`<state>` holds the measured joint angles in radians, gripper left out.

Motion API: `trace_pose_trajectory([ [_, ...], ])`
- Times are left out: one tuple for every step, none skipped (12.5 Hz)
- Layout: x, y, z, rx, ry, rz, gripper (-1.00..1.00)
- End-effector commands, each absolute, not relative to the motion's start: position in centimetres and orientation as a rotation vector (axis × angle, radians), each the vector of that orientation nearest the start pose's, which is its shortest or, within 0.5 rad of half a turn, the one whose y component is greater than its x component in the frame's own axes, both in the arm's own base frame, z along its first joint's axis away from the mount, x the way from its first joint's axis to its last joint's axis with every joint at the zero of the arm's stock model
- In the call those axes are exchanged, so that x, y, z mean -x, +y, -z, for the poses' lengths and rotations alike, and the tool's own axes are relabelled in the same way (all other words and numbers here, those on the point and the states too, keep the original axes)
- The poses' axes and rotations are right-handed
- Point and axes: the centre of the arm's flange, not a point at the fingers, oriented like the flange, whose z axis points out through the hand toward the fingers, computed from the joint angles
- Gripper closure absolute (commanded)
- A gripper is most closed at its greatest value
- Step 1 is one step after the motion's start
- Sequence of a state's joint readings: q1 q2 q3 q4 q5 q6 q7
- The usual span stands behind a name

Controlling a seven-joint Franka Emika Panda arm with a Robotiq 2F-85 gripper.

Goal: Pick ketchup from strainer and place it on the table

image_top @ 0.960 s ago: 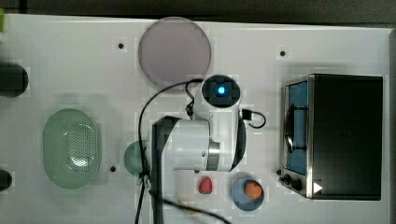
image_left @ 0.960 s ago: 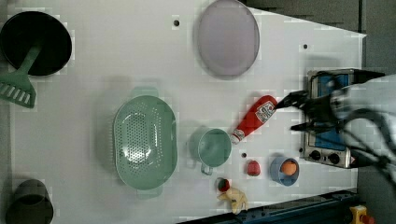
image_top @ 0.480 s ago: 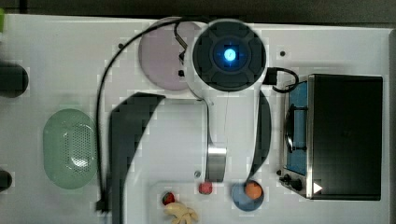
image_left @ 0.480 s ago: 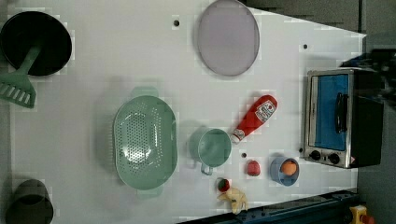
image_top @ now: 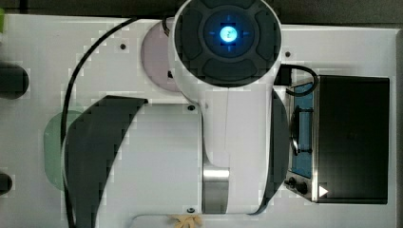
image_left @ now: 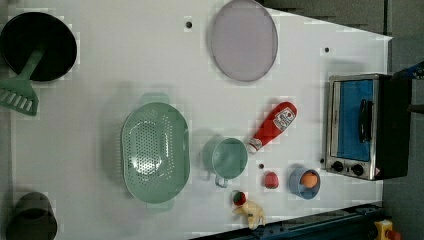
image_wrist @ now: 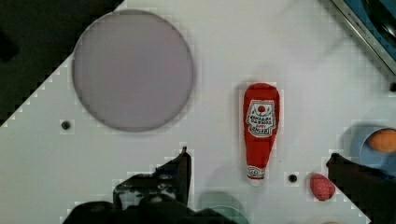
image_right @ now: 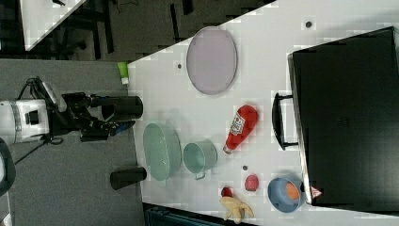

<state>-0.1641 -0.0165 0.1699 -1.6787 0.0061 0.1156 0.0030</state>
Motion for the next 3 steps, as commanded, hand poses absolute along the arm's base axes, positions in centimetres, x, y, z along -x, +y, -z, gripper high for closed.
trace_pose_trajectory([
  [-56.03,-0.98,-56.52,2.885,1.254,-0.085,-1.00],
  [-56.04,-1.01,-56.33,2.886,1.255,-0.092,-1.00],
  [-56.08,-1.01,-56.21,2.887,1.255,-0.095,-1.00],
])
